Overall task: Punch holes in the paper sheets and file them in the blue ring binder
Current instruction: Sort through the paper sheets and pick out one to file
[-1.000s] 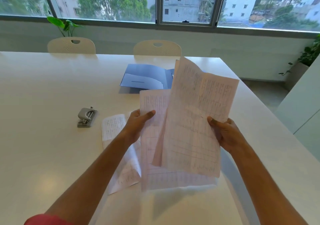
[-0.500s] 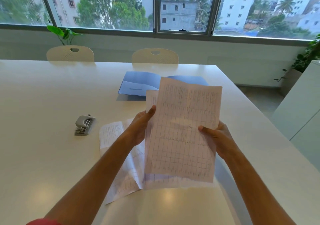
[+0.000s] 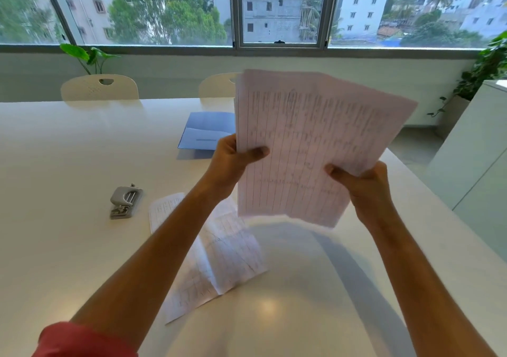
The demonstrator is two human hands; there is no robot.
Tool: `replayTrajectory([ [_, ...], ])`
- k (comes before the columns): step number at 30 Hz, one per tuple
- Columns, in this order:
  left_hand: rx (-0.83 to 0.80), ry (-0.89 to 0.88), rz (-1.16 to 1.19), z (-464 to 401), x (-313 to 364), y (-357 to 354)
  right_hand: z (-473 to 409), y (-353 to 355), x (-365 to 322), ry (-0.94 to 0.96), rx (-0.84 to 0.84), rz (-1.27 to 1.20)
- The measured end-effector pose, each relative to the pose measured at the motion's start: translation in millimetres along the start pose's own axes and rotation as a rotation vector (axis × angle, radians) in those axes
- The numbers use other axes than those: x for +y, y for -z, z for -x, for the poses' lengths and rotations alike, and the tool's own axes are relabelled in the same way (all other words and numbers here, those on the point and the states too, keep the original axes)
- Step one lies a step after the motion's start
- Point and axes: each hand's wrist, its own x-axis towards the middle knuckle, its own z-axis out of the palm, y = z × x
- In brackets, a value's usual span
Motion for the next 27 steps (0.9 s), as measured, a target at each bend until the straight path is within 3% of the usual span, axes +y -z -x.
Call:
replayTrajectory([
  [3, -0.013, 0.001, -0.03, -1, -3, -6, 1, 0, 3, 0.005, 0.016, 0.02],
  [10, -0.019, 0.195, -0.067, 10, -39, -16, 12, -3, 20, -0.134, -0.057, 0.061],
  [18, 0.065, 0.094, -0.105, 20, -31, -17, 12, -5, 7, -0.043, 0.046, 0.117],
  [27, 0.028, 0.175, -0.111, 24, -37, 30, 6, -33, 11, -0.011, 0.037, 0.174],
])
